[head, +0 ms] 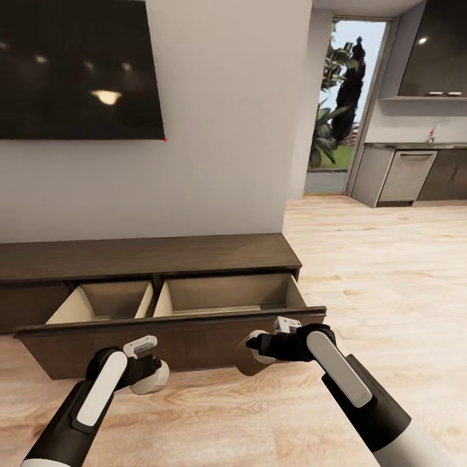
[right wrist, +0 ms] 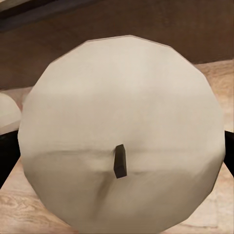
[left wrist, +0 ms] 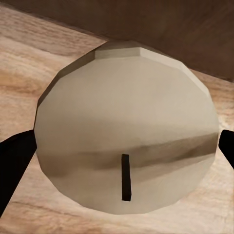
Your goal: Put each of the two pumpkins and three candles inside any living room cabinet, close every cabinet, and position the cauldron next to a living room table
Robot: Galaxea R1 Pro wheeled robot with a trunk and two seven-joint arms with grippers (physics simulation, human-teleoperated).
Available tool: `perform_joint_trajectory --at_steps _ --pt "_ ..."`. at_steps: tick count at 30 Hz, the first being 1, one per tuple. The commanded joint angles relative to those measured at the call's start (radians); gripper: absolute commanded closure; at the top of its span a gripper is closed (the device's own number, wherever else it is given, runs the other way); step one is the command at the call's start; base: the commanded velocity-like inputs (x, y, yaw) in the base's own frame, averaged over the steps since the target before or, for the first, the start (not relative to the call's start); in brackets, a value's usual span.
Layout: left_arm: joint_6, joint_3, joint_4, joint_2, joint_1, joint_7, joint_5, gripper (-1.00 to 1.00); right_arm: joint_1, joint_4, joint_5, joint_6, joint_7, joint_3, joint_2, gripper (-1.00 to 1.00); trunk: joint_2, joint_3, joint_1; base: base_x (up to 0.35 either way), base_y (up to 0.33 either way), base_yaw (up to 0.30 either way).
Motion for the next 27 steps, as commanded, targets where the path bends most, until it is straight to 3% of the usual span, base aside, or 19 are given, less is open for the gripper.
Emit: perform_joint_trajectory --at_steps 1,7,15,27 --pt "0.001 -0.002 -0.001 0.001 -0.001 0.011 0.009 1.00 -0.001 -0.001 -0.010 -0.001 -0.011 0.002 -0.001 1.00 0.000 -0.001 0.000 0.000 0.000 0.022" --pt "0.001 -0.002 -0.001 0.001 -0.001 0.011 0.008 1.00 -0.001 -0.003 -0.012 -0.001 -0.011 0.000 -0.001 1.00 0.000 -0.001 0.000 0.000 0.000 0.005" --pt "0.001 -0.002 0.000 0.001 -0.001 0.011 0.008 1.00 -0.001 -0.001 -0.015 -0.001 -0.012 -0.001 -0.001 1.00 0.001 0.030 -0.004 0.000 0.000 0.000" --pt "0.002 -0.002 0.000 0.001 -0.001 0.011 0.009 1.00 -0.001 -0.001 -0.014 -0.001 -0.011 -0.001 -0.001 1.00 0.085 0.068 -0.050 0.000 0.000 0.000"
